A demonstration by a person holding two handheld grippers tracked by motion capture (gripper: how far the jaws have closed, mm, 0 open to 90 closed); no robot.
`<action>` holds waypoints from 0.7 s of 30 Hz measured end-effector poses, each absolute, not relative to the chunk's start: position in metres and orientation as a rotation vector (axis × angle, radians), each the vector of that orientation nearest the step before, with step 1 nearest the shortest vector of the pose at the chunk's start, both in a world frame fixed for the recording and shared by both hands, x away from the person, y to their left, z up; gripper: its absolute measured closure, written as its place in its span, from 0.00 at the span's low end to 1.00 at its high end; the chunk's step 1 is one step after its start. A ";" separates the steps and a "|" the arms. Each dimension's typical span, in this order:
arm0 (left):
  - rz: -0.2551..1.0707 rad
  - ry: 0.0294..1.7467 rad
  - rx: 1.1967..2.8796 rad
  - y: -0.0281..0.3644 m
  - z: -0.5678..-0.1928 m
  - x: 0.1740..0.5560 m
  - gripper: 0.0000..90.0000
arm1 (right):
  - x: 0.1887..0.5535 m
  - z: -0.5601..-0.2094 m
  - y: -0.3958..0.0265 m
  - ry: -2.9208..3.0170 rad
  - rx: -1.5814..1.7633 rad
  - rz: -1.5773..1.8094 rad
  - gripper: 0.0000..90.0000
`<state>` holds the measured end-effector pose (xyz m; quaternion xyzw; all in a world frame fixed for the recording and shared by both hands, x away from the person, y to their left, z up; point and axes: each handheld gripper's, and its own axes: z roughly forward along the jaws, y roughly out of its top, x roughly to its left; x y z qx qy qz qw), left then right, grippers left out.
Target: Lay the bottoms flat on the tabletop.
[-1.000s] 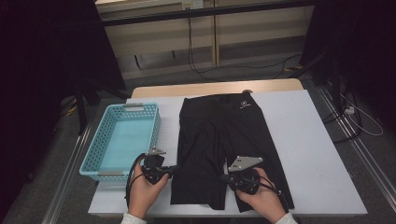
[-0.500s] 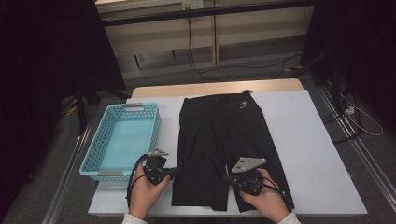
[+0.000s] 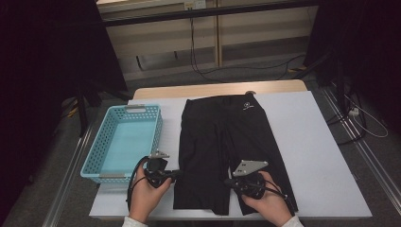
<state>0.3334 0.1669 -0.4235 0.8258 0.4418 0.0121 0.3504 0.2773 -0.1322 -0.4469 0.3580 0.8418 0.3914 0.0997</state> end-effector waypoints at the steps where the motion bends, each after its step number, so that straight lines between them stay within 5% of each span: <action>1: 0.032 1.143 2.140 0.167 -0.424 0.333 0.95 | 0.278 -0.447 -0.134 2.485 1.067 1.153 1.00; 6: 0.041 1.140 2.138 0.163 -0.425 0.333 0.90 | 0.278 -0.448 -0.134 2.489 1.079 1.153 0.99; 9: 0.029 1.129 2.109 0.163 -0.424 0.333 0.75 | 0.277 -0.450 -0.133 2.506 1.067 1.145 1.00; 19: 0.096 1.112 2.061 0.165 -0.424 0.336 0.50 | 0.277 -0.449 -0.134 2.524 1.052 1.147 1.00; 21: 0.084 1.117 2.060 0.164 -0.425 0.336 0.53 | 0.276 -0.448 -0.134 2.522 1.054 1.162 1.00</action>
